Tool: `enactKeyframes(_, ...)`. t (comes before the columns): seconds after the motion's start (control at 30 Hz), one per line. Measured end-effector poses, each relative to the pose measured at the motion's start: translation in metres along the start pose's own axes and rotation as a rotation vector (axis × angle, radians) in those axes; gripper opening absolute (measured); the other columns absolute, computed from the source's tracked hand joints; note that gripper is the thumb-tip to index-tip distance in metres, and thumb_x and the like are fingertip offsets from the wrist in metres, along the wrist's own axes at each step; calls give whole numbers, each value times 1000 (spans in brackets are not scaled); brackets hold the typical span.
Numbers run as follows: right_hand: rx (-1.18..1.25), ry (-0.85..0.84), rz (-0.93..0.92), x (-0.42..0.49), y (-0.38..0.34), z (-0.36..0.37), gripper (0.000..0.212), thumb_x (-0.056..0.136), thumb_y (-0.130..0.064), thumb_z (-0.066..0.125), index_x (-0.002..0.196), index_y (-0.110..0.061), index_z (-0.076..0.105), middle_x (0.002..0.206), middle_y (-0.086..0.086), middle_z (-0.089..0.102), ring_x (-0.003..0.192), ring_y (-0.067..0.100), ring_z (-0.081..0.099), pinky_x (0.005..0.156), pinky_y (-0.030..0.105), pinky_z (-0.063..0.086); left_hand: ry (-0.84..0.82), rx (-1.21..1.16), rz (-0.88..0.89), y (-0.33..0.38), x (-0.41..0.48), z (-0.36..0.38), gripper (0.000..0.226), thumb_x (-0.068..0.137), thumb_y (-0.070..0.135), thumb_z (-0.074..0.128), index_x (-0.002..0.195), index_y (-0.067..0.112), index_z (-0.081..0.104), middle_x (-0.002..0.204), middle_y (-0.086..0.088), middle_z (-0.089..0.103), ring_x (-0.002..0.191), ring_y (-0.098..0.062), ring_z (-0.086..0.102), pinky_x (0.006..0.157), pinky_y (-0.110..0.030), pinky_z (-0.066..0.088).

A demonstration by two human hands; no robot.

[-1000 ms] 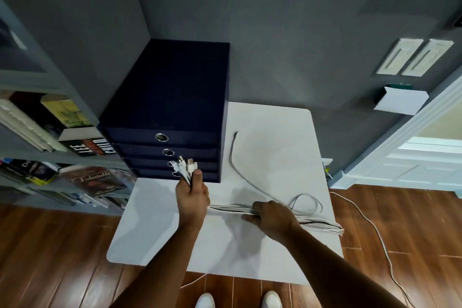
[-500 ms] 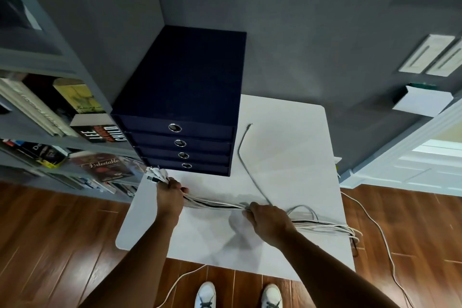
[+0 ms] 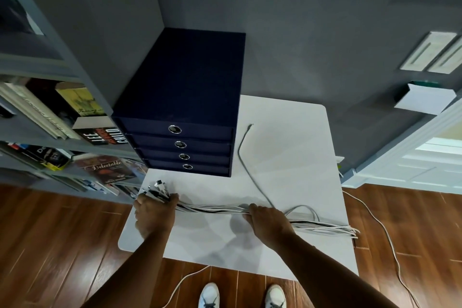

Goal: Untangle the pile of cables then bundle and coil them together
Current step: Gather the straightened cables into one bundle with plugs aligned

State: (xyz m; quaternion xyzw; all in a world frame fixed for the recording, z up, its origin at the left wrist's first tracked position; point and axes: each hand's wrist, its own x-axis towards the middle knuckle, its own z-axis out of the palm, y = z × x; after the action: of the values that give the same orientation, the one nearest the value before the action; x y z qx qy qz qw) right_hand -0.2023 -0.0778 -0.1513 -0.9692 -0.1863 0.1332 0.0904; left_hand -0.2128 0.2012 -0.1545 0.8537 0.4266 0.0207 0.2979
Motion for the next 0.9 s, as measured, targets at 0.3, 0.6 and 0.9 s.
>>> enactKeyframes(0.3, 37, -6, -48, 1, 2, -1, 40, 105, -43, 31, 133, -20, 49, 105, 7, 70, 94, 32, 68, 75, 38, 51, 168, -52, 832, 29, -35, 16, 38, 93, 37, 57, 119, 10, 56, 114, -11, 58, 105, -27, 55, 86, -46, 51)
enactKeyframes(0.6, 123, -91, -2, 0, 7, -2, 31, 105, -33, 33, 120, -11, 47, 108, 11, 68, 95, 34, 67, 79, 39, 51, -439, 237, 1238, 61, -76, 70, 51, 103, 50, 21, 111, 22, 63, 105, 3, 69, 96, -14, 62, 89, -30, 49)
enactKeyframes(0.9, 10, -131, -35, -14, 30, -20, 42, 101, -49, 39, 123, -15, 50, 116, 8, 67, 103, 32, 65, 82, 39, 49, -447, 276, 1227, 46, -63, 60, 83, 95, 73, -1, 95, 22, 65, 76, 6, 69, 65, -7, 63, 63, -23, 56)
